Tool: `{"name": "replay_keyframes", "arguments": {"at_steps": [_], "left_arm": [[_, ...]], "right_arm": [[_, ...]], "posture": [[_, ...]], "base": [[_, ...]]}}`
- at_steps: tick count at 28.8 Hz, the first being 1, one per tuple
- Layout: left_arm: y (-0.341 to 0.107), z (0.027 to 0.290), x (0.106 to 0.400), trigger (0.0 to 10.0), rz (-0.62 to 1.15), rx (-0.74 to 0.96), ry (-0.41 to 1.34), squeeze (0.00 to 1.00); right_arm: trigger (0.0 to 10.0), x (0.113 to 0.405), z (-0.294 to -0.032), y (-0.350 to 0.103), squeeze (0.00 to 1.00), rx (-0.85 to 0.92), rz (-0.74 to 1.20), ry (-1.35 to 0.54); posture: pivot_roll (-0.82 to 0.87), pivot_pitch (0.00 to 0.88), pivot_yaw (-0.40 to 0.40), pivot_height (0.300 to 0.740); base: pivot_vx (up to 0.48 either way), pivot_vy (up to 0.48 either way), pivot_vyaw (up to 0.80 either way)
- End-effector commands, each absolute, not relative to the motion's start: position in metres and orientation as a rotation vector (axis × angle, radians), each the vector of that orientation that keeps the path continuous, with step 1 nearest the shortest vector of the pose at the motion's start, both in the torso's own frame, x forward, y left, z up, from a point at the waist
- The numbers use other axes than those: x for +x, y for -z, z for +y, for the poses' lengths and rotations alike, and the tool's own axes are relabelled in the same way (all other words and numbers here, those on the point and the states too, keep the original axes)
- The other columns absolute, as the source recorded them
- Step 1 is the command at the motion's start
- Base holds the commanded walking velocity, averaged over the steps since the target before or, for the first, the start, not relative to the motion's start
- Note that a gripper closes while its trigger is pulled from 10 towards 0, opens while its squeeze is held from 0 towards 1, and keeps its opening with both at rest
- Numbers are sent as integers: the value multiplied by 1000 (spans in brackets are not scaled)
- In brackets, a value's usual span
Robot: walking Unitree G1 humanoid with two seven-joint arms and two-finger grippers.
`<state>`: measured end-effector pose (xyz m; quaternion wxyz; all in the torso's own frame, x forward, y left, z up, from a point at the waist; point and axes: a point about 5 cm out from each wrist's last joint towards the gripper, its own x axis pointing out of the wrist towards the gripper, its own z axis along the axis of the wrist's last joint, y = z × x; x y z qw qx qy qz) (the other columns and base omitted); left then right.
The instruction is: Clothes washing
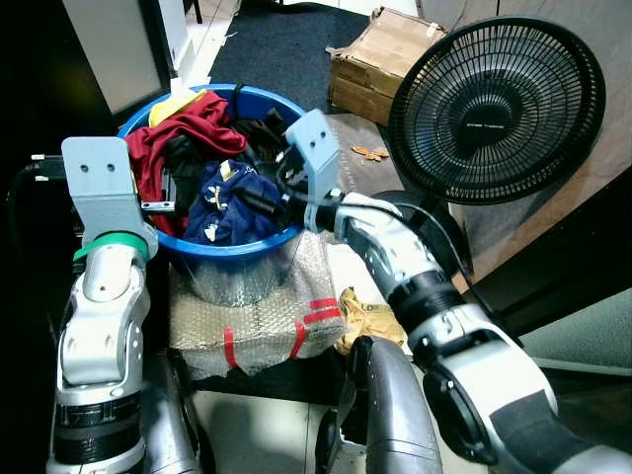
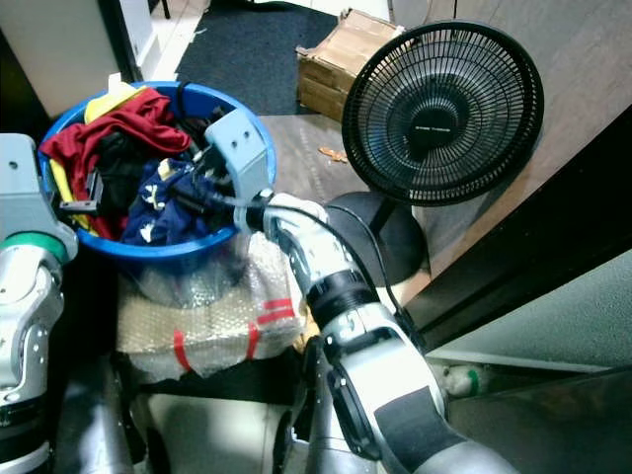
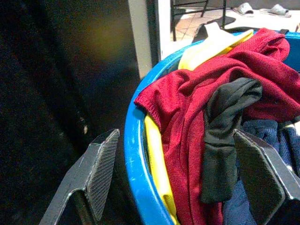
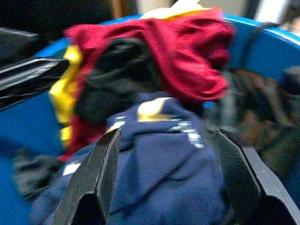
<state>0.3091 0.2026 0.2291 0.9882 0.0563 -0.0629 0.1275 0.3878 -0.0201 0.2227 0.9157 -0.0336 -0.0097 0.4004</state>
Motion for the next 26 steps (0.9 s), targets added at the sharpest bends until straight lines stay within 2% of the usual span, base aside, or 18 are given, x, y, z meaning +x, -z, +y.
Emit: {"name": "replay_keyframes", "arguments": {"at_steps": [1, 5, 7, 14, 15, 16, 18, 21, 23, 26], "left_arm": [[-206, 202, 311, 10000, -15, 104, -255, 0], [-207, 202, 312, 10000, -13, 105, -253, 0], [-207, 203, 312, 10000, -8, 108, -255, 0], [-206, 203, 313, 10000, -1, 116, -258, 0], [-205, 204, 312, 10000, 4, 121, -263, 0], [-205, 204, 312, 10000, 4, 121, -263, 0], [-204, 205, 312, 10000, 8, 125, -269, 0], [-205, 206, 312, 10000, 7, 124, -270, 0], [-210, 204, 313, 10000, -8, 108, -263, 0], [-227, 199, 317, 10000, -62, 72, -242, 0]], "right_arm": [[10000, 391, -40, -190, 0, -36, 126, -735], [10000, 394, -56, -188, 0, -62, 117, -660], [10000, 398, -73, -186, 0, -94, 128, -585], [10000, 401, -79, -183, 0, -146, 162, -567], [10000, 402, -79, -192, 0, -160, 79, -571], [10000, 402, -79, -192, 0, -160, 79, -571], [10000, 402, -77, -213, 0, -127, -99, -582], [10000, 402, -76, -222, 0, -81, -152, -594], [10000, 399, -66, -229, 0, -38, -185, -658], [10000, 388, -34, -237, 0, 50, -215, -816]], "posture": [[70, 246, -112, 325], [69, 250, -111, 325], [64, 255, -106, 325], [69, 256, -107, 325], [77, 257, -106, 325], [77, 257, -106, 325], [77, 257, -105, 325], [70, 253, -101, 325], [72, 248, -100, 325], [83, 240, -102, 325]], "base": [[0, 0, 0], [0, 0, 0], [0, 0, 0], [0, 0, 0], [0, 0, 0], [0, 0, 0], [0, 0, 0], [0, 0, 0], [0, 0, 0], [0, 0, 0]]}}
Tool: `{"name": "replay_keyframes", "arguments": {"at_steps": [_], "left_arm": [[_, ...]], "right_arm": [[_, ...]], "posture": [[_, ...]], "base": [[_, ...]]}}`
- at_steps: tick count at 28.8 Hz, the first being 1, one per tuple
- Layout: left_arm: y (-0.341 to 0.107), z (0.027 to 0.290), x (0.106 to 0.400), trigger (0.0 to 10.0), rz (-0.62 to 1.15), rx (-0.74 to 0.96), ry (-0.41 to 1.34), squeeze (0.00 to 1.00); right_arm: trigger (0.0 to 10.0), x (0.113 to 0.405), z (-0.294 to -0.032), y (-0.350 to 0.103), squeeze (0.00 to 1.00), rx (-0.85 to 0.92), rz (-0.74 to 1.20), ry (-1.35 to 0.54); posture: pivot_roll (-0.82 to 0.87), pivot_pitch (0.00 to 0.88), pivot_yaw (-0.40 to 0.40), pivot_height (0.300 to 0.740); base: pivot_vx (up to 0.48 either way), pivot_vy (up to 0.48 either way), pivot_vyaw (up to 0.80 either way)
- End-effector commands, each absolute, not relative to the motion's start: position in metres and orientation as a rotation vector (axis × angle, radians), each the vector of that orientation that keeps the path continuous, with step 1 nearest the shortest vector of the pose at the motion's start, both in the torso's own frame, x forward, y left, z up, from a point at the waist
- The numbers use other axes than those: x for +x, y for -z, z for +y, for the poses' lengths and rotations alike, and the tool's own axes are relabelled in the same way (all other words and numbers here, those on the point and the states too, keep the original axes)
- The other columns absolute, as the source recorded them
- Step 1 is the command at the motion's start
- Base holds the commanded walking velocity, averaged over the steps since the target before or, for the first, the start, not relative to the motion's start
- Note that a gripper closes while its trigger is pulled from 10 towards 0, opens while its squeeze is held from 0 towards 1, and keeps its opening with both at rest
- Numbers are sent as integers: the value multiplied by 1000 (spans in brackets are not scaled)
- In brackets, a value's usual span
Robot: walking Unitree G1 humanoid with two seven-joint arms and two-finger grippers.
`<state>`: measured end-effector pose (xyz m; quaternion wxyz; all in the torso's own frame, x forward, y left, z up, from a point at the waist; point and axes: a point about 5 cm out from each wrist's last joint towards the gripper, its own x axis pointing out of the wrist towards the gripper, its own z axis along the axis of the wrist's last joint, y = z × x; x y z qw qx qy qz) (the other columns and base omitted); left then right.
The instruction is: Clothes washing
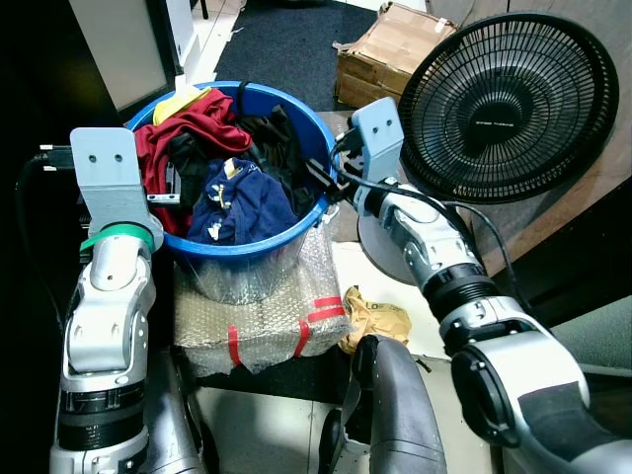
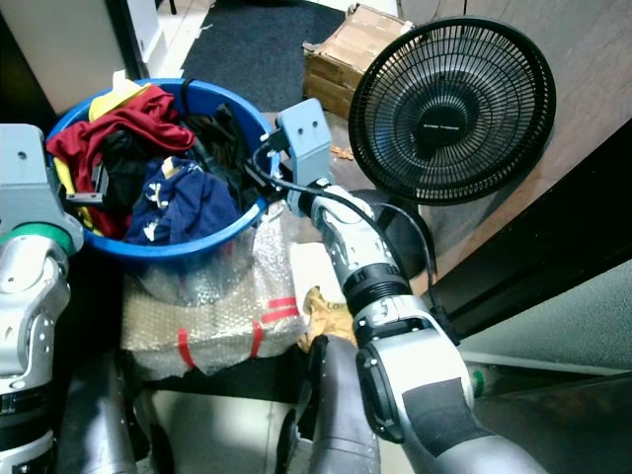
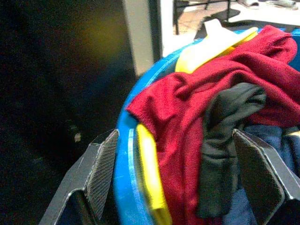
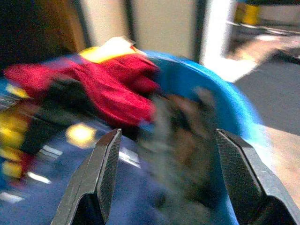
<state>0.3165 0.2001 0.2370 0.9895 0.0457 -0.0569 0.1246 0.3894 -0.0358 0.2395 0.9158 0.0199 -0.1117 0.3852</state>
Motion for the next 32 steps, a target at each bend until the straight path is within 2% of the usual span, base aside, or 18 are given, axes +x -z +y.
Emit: {"name": "replay_keyframes", "arguments": {"at_steps": [1, 3, 5, 7, 10, 11, 15, 16, 22, 30, 32], "left_arm": [[-227, 199, 317, 10000, -62, 72, -242, 0], [-231, 199, 319, 10000, -73, 72, -243, 0], [-231, 199, 319, 10000, -73, 72, -243, 0], [-230, 200, 318, 10000, -72, 75, -249, 0], [-230, 201, 318, 10000, -71, 77, -251, 0], [-229, 202, 316, 10000, -69, 80, -257, 0], [-228, 203, 315, 10000, -65, 84, -264, 0], [-227, 205, 313, 10000, -60, 87, -272, 0], [-225, 207, 312, 10000, -48, 90, -283, 0], [-223, 208, 311, 10000, -37, 95, -288, 0], [-223, 209, 311, 10000, -34, 98, -290, 0]], "right_arm": [[10000, 388, -34, -237, 0, 50, -215, -816], [10000, 386, -20, -236, 0, 94, -201, -837], [10000, 386, -20, -236, 0, 94, -201, -837], [10000, 385, 1, -239, 0, 113, -175, -842], [10000, 384, 9, -241, 0, 116, -171, -843], [10000, 386, 14, -239, 0, 45, -136, -803], [10000, 389, 13, -234, 0, -5, -81, -750], [10000, 393, 7, -227, 0, -57, -21, -687], [10000, 398, -9, -214, 0, -110, 86, -609], [10000, 401, -23, -202, 0, -175, 170, -602], [10000, 398, -18, -200, 0, -193, 178, -671]], "posture": [[83, 240, -102, 325], [93, 235, -102, 325], [93, 235, -102, 325], [107, 233, -107, 325], [109, 233, -109, 325], [116, 233, -114, 325], [117, 234, -116, 325], [118, 238, -119, 325], [113, 240, -120, 325], [107, 249, -117, 325], [108, 249, -116, 325]], "base": [[0, 0, 0], [0, 0, 0], [0, 0, 0], [0, 0, 0], [0, 0, 0], [0, 0, 0], [0, 0, 0], [0, 0, 0], [0, 0, 0], [0, 0, 0], [0, 0, 0]]}}
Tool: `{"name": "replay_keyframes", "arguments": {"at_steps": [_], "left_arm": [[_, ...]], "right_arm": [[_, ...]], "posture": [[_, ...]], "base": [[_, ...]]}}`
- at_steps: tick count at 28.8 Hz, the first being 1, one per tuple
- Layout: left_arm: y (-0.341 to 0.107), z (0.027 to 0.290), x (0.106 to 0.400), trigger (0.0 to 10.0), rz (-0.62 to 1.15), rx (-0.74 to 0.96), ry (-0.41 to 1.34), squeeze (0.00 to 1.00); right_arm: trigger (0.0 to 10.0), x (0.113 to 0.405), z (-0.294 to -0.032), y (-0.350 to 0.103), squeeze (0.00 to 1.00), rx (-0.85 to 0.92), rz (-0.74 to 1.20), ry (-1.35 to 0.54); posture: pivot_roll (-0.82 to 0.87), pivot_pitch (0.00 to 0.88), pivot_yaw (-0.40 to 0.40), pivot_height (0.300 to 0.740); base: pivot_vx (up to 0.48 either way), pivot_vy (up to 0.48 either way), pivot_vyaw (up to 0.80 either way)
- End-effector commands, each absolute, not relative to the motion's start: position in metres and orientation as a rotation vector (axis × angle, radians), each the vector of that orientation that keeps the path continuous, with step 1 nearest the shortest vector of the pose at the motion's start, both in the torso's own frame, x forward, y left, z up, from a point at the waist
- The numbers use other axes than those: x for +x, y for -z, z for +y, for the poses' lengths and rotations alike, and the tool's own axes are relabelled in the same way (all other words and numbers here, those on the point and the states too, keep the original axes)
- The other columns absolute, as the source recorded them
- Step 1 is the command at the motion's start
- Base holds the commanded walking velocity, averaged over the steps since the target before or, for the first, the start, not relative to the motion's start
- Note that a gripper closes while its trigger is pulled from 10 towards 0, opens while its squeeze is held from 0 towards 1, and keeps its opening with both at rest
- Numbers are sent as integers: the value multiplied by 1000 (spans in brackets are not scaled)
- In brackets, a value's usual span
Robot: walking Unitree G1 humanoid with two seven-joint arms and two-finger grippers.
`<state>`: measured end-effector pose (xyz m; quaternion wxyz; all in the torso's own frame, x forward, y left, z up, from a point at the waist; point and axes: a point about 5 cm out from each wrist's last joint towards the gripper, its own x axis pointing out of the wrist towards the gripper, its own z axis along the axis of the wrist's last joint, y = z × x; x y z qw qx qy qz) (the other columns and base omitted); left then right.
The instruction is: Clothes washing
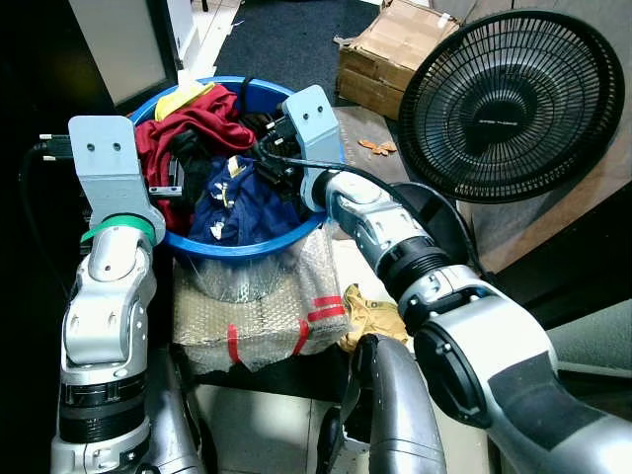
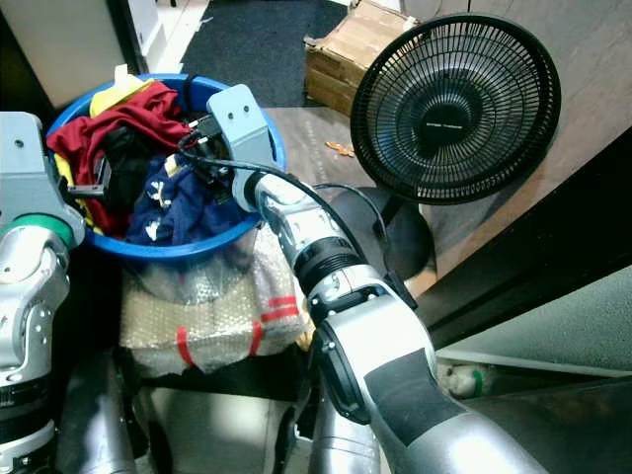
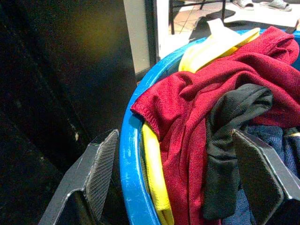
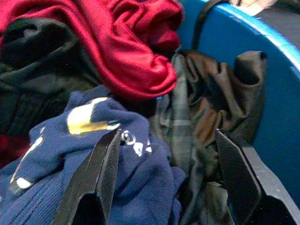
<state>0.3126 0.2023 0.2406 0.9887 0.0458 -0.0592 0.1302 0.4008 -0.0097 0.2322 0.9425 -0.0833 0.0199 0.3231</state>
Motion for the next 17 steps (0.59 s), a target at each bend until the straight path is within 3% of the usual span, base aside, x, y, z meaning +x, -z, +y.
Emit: {"name": "replay_keyframes", "arguments": {"at_steps": [1, 10, 17], "left_arm": [[-223, 209, 311, 10000, -34, 98, -290, 0], [-223, 210, 311, 10000, -31, 101, -293, 0], [-224, 210, 311, 10000, -31, 101, -296, 0]], "right_arm": [[10000, 398, -18, -200, 0, -193, 178, -671], [10000, 393, -5, -212, 0, -120, 102, -806], [10000, 392, -26, -195, 0, -78, 146, -868]], "posture": [[108, 249, -116, 325], [110, 251, -112, 325], [100, 255, -110, 325]], "base": [[0, 0, 0], [0, 0, 0], [0, 0, 0]]}}
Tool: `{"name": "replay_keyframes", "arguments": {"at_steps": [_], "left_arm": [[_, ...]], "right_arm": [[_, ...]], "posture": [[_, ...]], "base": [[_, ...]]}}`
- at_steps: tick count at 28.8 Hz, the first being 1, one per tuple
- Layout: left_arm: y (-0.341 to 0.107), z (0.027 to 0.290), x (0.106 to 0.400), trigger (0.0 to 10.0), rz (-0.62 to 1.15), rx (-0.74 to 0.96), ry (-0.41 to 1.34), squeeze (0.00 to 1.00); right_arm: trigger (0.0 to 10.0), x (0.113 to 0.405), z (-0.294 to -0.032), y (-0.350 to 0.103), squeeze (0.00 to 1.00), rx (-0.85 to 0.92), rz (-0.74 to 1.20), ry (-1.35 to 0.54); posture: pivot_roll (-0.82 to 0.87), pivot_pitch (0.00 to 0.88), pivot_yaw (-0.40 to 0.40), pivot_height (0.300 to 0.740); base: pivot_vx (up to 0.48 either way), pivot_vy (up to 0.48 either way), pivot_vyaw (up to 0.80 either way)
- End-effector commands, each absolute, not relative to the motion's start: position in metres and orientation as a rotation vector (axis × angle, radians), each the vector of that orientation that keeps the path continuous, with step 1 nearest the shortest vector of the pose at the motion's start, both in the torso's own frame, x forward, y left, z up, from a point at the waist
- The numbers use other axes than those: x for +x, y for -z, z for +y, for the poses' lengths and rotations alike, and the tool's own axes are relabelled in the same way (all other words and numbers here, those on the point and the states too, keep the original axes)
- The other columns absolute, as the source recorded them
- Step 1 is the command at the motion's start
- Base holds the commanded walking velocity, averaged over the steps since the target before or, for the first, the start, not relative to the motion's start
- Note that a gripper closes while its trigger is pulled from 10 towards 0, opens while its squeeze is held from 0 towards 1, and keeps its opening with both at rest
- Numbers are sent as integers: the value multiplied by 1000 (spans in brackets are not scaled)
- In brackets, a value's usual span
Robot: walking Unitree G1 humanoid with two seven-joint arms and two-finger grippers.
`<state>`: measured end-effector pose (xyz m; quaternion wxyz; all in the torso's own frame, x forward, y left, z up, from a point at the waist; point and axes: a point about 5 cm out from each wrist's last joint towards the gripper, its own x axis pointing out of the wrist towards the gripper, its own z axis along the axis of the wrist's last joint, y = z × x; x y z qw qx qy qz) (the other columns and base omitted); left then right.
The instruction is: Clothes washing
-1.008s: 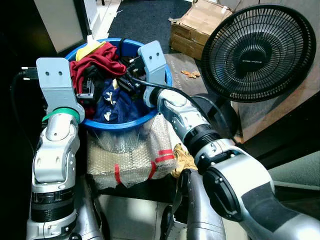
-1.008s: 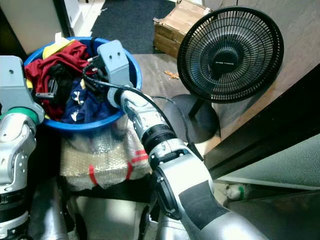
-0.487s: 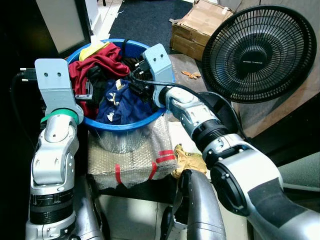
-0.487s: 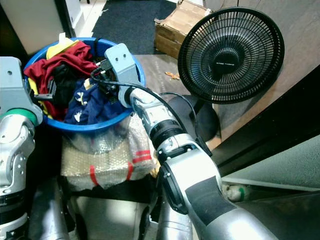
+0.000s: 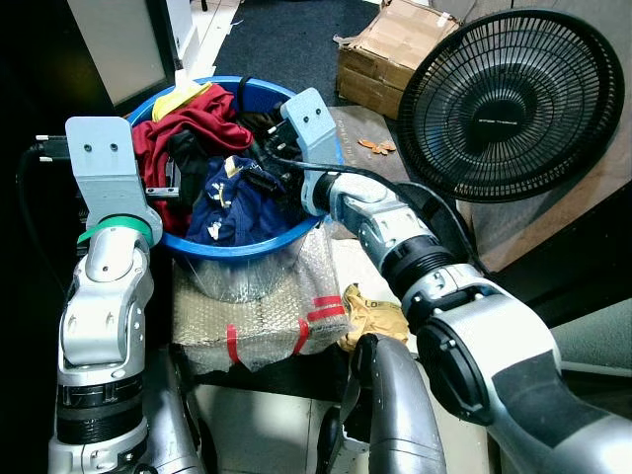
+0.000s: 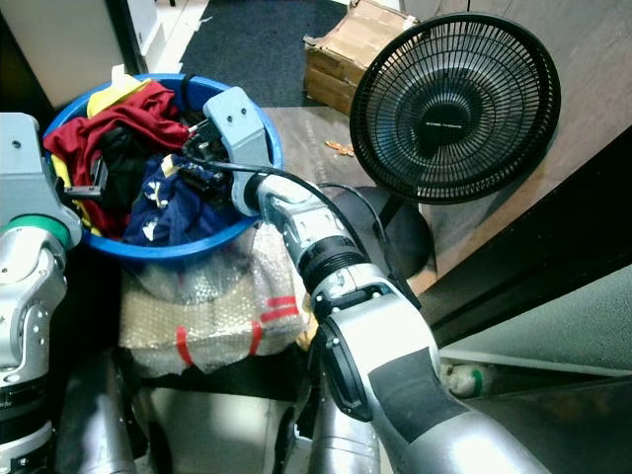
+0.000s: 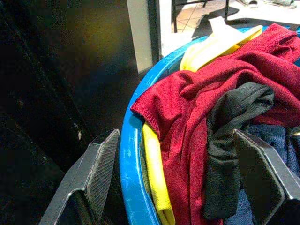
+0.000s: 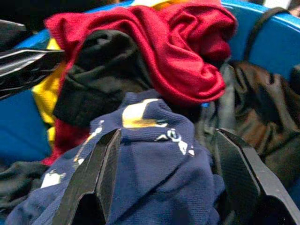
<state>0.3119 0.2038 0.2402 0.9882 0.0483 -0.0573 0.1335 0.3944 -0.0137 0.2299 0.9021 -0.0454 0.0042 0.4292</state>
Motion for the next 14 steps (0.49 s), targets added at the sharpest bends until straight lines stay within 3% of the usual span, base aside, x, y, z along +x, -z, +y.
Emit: {"name": "replay_keyframes", "arguments": {"at_steps": [1, 6, 8, 14], "left_arm": [[-224, 210, 311, 10000, -30, 102, -297, 0], [-223, 212, 310, 10000, -26, 104, -300, 0], [-223, 213, 310, 10000, -23, 107, -302, 0], [-223, 213, 310, 10000, -23, 110, -302, 0]], "right_arm": [[10000, 391, -32, -189, 0, -86, 167, -867], [10000, 390, -53, -163, 0, -147, 264, -807], [10000, 392, -68, -152, 0, -289, 312, -702], [10000, 394, -70, -154, 0, -416, 306, -690]], "posture": [[100, 255, -109, 325], [100, 261, -105, 325], [101, 260, -104, 325], [106, 258, -104, 325]], "base": [[0, 0, 0], [0, 0, 0], [0, 0, 0], [0, 0, 0]]}}
